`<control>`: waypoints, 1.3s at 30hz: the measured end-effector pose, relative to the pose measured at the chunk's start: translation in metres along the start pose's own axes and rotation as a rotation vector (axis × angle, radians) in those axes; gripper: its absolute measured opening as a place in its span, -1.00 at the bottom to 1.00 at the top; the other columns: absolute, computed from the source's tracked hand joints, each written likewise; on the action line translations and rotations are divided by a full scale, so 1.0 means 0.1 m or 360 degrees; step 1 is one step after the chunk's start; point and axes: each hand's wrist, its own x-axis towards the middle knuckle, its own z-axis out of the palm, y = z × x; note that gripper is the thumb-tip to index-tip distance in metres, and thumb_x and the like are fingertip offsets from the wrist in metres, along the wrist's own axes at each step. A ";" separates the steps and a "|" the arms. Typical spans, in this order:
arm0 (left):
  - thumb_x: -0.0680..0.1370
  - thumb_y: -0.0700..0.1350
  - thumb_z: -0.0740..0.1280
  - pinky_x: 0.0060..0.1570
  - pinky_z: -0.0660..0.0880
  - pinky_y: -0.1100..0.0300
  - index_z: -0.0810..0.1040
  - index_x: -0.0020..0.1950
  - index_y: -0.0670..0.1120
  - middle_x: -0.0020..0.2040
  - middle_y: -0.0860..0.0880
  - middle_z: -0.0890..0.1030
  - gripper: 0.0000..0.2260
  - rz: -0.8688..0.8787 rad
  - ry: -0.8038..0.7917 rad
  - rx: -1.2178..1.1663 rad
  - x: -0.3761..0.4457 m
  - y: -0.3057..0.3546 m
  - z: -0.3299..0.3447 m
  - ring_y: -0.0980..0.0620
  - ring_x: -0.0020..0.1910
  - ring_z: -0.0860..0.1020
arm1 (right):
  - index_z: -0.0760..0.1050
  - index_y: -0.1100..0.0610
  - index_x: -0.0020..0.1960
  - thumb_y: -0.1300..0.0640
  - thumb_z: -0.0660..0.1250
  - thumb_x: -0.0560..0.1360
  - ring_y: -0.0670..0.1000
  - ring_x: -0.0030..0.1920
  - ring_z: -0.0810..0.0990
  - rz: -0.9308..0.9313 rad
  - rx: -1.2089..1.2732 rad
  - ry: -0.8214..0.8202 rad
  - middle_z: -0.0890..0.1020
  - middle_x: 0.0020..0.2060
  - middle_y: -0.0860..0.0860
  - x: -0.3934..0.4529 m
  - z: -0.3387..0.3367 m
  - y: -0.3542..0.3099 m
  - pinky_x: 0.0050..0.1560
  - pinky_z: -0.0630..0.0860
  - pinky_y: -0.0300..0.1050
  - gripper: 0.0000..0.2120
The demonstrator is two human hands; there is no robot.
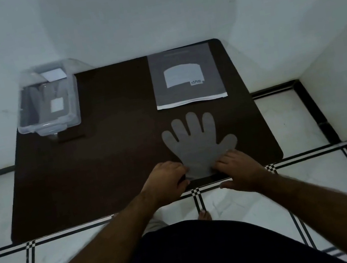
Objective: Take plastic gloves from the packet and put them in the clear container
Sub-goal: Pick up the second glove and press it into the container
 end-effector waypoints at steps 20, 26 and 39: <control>0.67 -0.05 0.33 0.30 0.50 -0.09 0.61 0.34 0.07 0.17 0.12 0.68 -0.75 -0.0160 0.0573 -0.0277 -0.07 0.42 0.31 0.10 0.18 0.59 | 0.62 0.00 -0.04 -0.01 0.37 0.57 -0.14 -0.09 0.53 -0.0127 0.0648 0.0578 0.61 -0.14 -0.11 0.10 -0.45 -0.20 0.02 0.52 -0.15 -0.90; 0.64 -0.26 0.41 0.00 0.67 0.20 0.68 0.15 0.08 0.06 0.12 0.71 -0.76 -0.0508 0.0950 -0.1167 -0.32 0.12 -0.50 0.15 0.04 0.70 | 0.68 -0.02 0.00 0.20 0.45 0.54 -0.19 -0.07 0.65 -0.0089 0.1079 0.0716 0.68 -0.13 -0.17 0.43 -1.24 -0.45 -0.07 0.60 -0.29 -0.87; 0.64 -0.31 0.41 -0.15 0.58 0.28 0.69 0.03 -0.23 -0.18 -0.07 0.71 -0.94 -0.0597 0.1493 -0.1528 -1.07 -1.47 -2.16 0.11 -0.19 0.67 | 0.70 0.22 0.09 0.26 0.51 0.56 -0.06 -0.13 0.72 -0.0224 0.1965 0.0508 0.77 -0.06 0.12 1.97 -2.79 -1.64 -0.12 0.63 -0.24 -0.89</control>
